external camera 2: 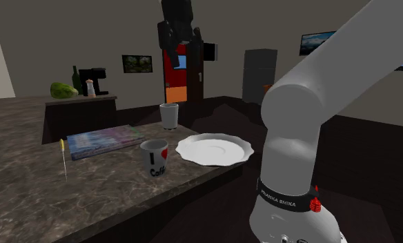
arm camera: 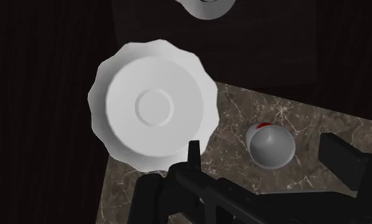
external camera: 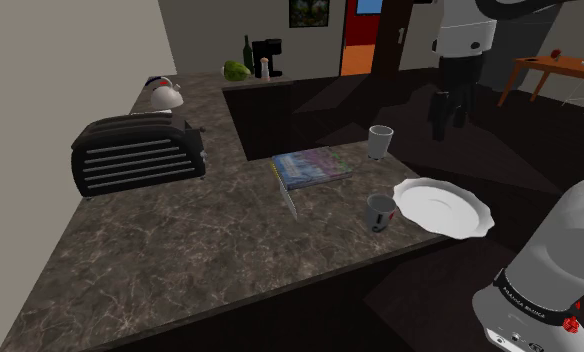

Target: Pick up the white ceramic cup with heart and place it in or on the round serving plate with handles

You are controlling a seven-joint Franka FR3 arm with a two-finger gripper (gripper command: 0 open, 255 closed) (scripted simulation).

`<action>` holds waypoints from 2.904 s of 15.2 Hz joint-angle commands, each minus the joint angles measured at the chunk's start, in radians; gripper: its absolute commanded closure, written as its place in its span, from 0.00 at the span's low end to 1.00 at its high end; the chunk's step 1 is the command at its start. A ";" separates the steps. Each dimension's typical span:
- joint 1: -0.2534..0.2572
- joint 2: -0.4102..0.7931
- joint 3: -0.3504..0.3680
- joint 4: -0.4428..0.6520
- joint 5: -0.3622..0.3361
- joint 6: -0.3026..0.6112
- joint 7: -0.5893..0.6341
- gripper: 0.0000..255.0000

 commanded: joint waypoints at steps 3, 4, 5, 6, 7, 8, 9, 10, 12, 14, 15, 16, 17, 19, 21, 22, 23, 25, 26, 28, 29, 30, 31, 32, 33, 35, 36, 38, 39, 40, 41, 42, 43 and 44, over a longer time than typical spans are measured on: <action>0.010 -0.004 0.025 -0.062 0.014 0.076 0.024 0.00; 0.015 -0.003 0.037 -0.090 0.020 0.115 0.036 0.00; 0.020 0.000 0.050 -0.118 0.027 0.155 0.048 0.00; 0.025 0.005 0.064 -0.144 0.033 0.195 0.060 0.00; 0.031 0.012 0.077 -0.169 0.039 0.236 0.072 0.00; 0.036 0.021 0.091 -0.193 0.046 0.277 0.084 0.00; 0.041 0.032 0.105 -0.215 0.051 0.320 0.097 0.00; 0.046 0.045 0.119 -0.235 0.057 0.363 0.110 0.00; 0.055 0.079 0.149 -0.271 0.065 0.450 0.136 0.00; 0.063 0.123 0.179 -0.301 0.071 0.541 0.164 0.00; 0.065 0.148 0.195 -0.313 0.073 0.587 0.179 0.00; 0.067 0.176 0.211 -0.323 0.073 0.633 0.195 0.00; 0.068 0.206 0.228 -0.332 0.071 0.680 0.211 0.00; 0.066 0.273 0.263 -0.343 0.062 0.774 0.248 0.00; 0.062 0.311 0.281 -0.345 0.054 0.823 0.269 0.00; 0.060 0.321 0.283 -0.352 0.052 0.840 0.271 0.00; 0.058 0.331 0.285 -0.359 0.049 0.857 0.273 0.00; 0.054 0.354 0.289 -0.372 0.044 0.892 0.277 0.00; 0.051 0.366 0.291 -0.378 0.040 0.909 0.280 0.00; 0.043 0.398 0.297 -0.392 0.031 0.955 0.288 0.00; 0.043 0.398 0.297 -0.392 0.030 0.955 0.288 0.00; 0.044 0.398 0.297 -0.392 0.031 0.955 0.288 0.00; 0.043 0.398 0.297 -0.392 0.031 0.955 0.288 0.00; 0.043 0.398 0.297 -0.392 0.030 0.955 0.288 0.00; 0.043 0.398 0.297 -0.392 0.030 0.955 0.288 0.00; 0.043 0.398 0.297 -0.392 0.030 0.955 0.288 0.00; 0.044 0.397 0.297 -0.392 0.031 0.955 0.288 0.00; 0.044 0.397 0.297 -0.392 0.031 0.955 0.288 1.00; 0.044 0.397 0.297 -0.392 0.031 0.955 0.288 1.00; 0.044 0.397 0.297 -0.392 0.031 0.955 0.288 1.00; 0.044 0.397 0.297 -0.392 0.031 0.955 0.288 1.00; 0.043 0.398 0.297 -0.392 0.030 0.955 0.288 1.00; 0.044 0.397 0.297 -0.393 0.031 0.955 0.287 1.00; 0.043 0.397 0.296 -0.392 0.031 0.954 0.287 1.00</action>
